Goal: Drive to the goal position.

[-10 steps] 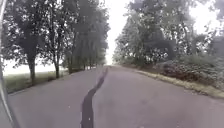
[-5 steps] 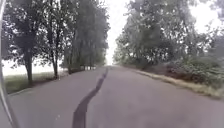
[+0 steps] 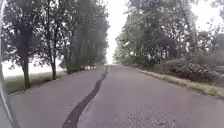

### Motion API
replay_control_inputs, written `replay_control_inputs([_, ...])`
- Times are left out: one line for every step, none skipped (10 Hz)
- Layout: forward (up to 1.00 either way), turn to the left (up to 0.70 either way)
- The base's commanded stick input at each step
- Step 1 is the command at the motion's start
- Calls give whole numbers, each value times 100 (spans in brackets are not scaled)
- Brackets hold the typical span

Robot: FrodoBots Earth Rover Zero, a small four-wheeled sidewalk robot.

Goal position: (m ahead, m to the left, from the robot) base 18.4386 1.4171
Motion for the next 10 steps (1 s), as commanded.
replay_control_inputs([70,34])
replay_control_inputs([70,25])
replay_control_inputs([70,2])
replay_control_inputs([70,0])
replay_control_inputs([70,0])
replay_control_inputs([70,0])
replay_control_inputs([70,0])
replay_control_inputs([70,0])
replay_control_inputs([70,0])
replay_control_inputs([70,0])
